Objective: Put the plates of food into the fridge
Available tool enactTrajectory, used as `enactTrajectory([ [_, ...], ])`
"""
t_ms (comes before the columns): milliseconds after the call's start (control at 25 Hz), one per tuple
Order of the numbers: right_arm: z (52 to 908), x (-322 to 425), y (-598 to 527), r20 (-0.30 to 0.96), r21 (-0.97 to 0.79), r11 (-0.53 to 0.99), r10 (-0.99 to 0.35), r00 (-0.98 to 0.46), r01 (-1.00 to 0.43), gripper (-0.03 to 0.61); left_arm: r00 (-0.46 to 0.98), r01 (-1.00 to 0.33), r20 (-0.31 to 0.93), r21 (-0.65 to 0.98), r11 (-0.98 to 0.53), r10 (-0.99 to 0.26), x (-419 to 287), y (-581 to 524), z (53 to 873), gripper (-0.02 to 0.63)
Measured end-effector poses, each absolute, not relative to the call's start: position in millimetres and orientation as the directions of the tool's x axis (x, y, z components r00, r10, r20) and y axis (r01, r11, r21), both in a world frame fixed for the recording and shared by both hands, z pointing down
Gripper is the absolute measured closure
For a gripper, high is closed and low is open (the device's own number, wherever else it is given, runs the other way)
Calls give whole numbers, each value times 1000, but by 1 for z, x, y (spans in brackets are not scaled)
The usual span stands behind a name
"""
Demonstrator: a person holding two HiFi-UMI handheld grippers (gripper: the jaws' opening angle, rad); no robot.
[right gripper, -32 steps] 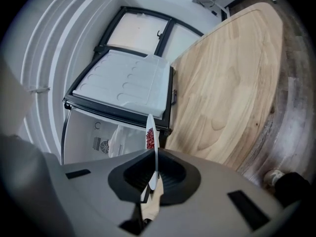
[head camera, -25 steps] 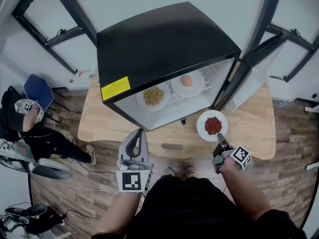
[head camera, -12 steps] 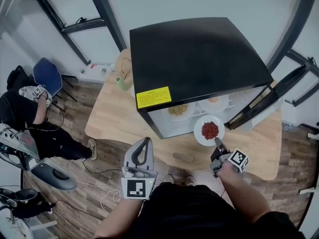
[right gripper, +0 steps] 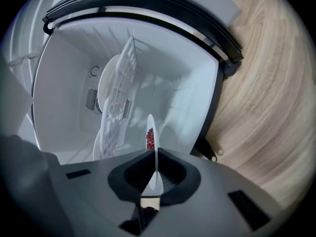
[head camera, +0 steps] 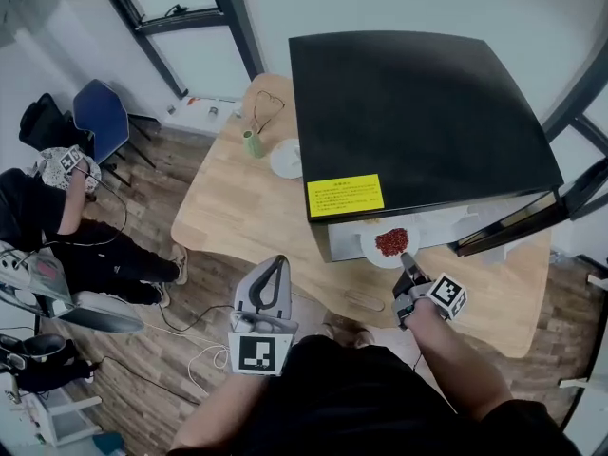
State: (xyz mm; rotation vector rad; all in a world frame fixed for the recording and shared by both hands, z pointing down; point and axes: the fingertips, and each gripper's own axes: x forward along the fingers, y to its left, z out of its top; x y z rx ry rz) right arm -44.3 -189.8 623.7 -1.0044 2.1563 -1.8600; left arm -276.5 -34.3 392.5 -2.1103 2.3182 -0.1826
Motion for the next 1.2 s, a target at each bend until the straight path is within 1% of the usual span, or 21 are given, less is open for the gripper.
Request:
enactTrajectory([
  [160,630,-67,-194,328,-915,29,-530,-782,-403,548,-108,-991,89,-94,99,-990,-292,-36,397,609],
  [440,637,-96,-201,348,-913,-4,-531,-773,-408,548,-109,-991,129,-92,97,-986,-315,-36,400,609],
  [680,644,-113,-210,363,-905,-7,-531,-766,-425,547,-145,-988,166,-72,135,-975,-338,-29,409,609],
  [760,646,-117,-208,376,-895,14,-519,-768,-447,546,-159,-986,164,-71,149,-974,-345,-26,412,609],
  [920,650,-120,-205,407,-864,53,-511,-757,-501,546,-244,-969,138,-86,234,-960,-373,-9,414,609],
  [1000,650,-121,-204,425,-847,68,-508,-749,-527,546,-263,-963,135,-96,251,-955,-383,-1,417,609],
  [1200,650,-122,-210,489,-769,155,-481,-728,-620,545,-288,-957,149,-81,279,-946,-382,12,431,609],
])
